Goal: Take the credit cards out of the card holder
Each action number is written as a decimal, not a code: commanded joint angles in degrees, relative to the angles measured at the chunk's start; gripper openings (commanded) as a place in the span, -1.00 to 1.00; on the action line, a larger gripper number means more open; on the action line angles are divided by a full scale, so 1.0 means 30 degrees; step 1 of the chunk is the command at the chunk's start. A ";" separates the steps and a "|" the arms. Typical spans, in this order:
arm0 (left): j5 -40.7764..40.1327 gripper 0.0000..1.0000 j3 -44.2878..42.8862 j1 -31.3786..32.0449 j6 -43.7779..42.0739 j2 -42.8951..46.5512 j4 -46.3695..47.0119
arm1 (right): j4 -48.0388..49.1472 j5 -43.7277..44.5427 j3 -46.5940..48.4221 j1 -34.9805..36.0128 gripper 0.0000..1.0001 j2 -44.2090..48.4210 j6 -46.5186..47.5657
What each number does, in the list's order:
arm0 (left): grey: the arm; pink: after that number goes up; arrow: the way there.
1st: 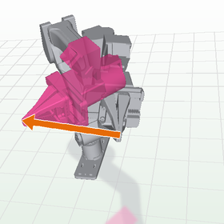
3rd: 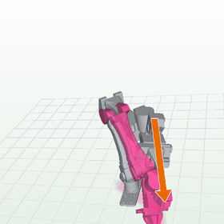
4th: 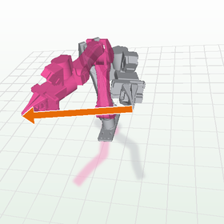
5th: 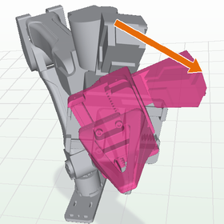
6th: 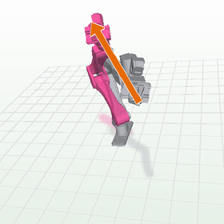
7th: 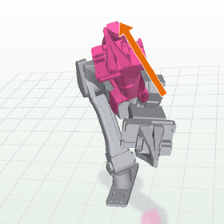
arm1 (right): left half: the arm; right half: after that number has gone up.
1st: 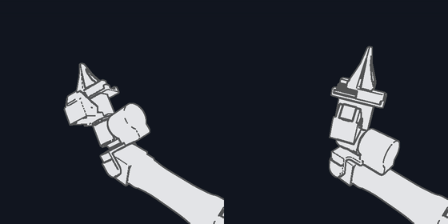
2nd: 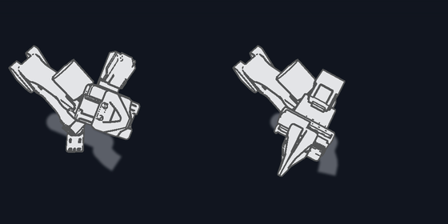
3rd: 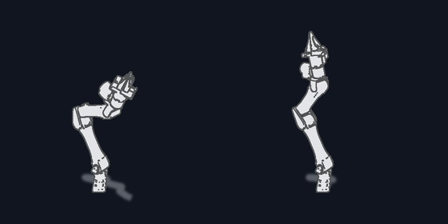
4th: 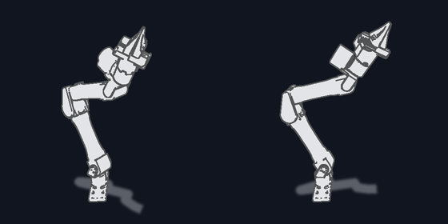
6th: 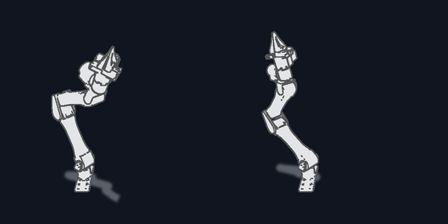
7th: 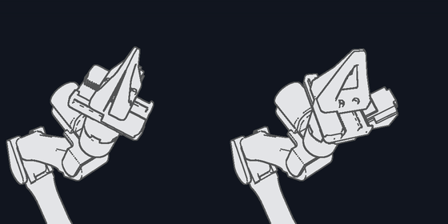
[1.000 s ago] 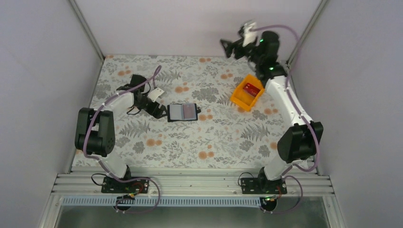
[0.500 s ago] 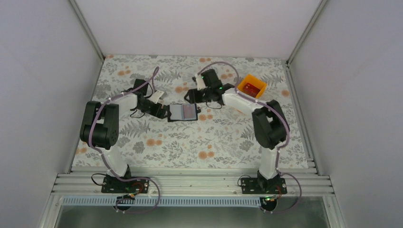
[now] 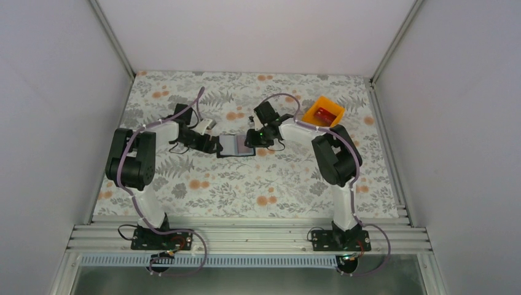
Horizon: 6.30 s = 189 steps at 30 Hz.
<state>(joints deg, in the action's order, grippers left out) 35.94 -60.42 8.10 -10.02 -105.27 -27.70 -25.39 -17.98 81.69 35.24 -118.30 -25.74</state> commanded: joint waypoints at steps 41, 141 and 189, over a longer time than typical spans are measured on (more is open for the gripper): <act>0.1710 0.47 -0.0166 0.0055 -0.0420 -0.1104 0.0051 | 0.0654 0.0326 0.3169 0.1705 -0.54 -0.2476 0.0140; 0.3656 -0.95 -0.0686 -0.0971 -0.6662 0.2502 -0.0560 | 0.1311 -1.0593 0.3120 -0.1959 0.99 -0.1279 0.7276; 0.3474 0.02 -0.9568 -0.1245 -0.6718 0.5367 -0.7071 | 0.1621 -0.5391 0.4000 -0.1193 -0.91 0.3051 0.4431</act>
<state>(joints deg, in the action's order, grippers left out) 42.19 -86.00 -1.54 -26.89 -90.37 -42.92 -17.54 -42.94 87.94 29.98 -110.83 -8.71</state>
